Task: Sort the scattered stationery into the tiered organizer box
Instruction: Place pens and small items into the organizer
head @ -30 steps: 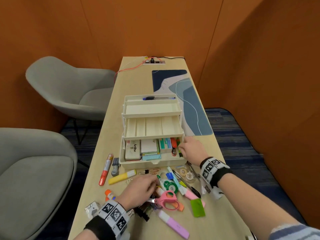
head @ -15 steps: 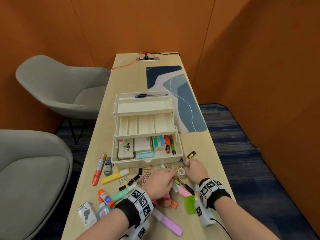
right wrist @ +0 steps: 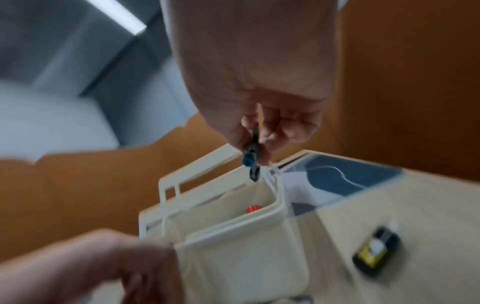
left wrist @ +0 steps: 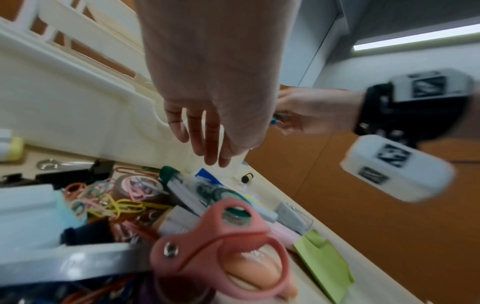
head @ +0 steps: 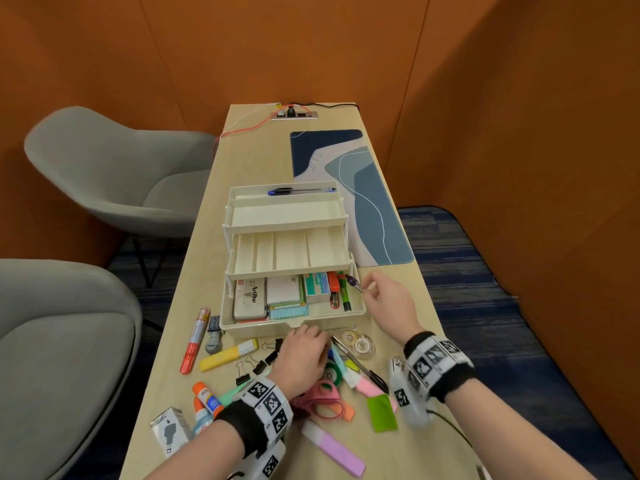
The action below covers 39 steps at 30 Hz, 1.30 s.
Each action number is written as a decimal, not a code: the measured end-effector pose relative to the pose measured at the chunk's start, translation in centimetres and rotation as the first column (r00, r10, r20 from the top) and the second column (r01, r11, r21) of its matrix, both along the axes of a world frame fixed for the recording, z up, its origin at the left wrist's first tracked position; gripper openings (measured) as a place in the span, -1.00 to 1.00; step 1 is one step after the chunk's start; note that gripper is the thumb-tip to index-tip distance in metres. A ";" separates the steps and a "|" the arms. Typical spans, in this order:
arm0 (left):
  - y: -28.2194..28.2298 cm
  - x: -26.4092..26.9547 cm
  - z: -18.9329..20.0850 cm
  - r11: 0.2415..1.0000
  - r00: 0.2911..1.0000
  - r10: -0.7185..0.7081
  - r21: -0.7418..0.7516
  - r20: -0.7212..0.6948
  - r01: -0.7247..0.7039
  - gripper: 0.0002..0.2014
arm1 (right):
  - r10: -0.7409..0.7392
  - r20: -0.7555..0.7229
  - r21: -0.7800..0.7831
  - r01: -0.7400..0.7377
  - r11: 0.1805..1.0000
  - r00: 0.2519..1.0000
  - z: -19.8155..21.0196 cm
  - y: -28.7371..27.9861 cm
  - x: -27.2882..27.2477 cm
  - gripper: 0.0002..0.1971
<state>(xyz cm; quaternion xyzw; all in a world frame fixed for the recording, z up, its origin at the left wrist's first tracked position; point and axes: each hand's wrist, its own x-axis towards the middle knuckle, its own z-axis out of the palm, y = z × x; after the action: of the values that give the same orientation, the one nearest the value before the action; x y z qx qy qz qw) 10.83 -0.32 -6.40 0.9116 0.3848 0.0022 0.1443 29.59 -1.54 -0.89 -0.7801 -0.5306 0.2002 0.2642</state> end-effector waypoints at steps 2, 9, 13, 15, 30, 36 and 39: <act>-0.5 0.2 0.2 0.998 0.998 -0.058 0.015 0.003 0.058 -0.76 | 0.135 0.278 -0.063 -0.123 0.990 0.951 -0.2 1.7 -0.8 -0.89; -1.5 3.1 -0.3 0.958 0.954 -0.275 0.051 -0.120 0.283 -0.73 | 0.378 0.589 -0.310 -0.232 0.922 0.714 -0.6 4.7 -3.0 -0.75; -1.3 4.8 -0.8 0.918 0.895 -0.376 0.031 -0.238 0.394 -0.65 | 0.384 0.547 -0.274 -0.274 0.922 0.744 -0.9 4.1 -2.8 -0.83; -1.0 5.7 -1.0 0.909 0.879 -0.398 0.015 -0.264 0.416 -0.63 | 0.324 0.491 -0.167 -0.278 0.946 0.808 -0.8 3.0 -2.0 -0.84; -1.7 10.3 0.9 0.784 0.646 -0.575 -0.111 -0.501 0.611 -0.73 | -0.141 0.008 -0.017 0.141 0.990 0.990 -6.7 -12.2 2.5 -0.81; -0.3 7.0 1.8 0.828 0.801 -0.546 -0.015 -0.245 0.560 -0.77 | -0.211 -0.025 -0.004 0.211 0.977 0.977 -7.0 -13.3 2.4 -0.79; 0.3 4.2 3.5 0.883 0.890 -0.448 0.115 -0.081 0.455 -0.83 | -0.162 -0.025 -0.021 0.162 0.987 0.986 -6.9 -12.7 2.1 -0.80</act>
<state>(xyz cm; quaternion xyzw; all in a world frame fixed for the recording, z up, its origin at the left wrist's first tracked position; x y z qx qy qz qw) 15.06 -0.03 -2.95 0.9834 0.1646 -0.0301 0.0707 31.67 -14.20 -7.84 -0.8204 -0.4600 0.1933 0.2792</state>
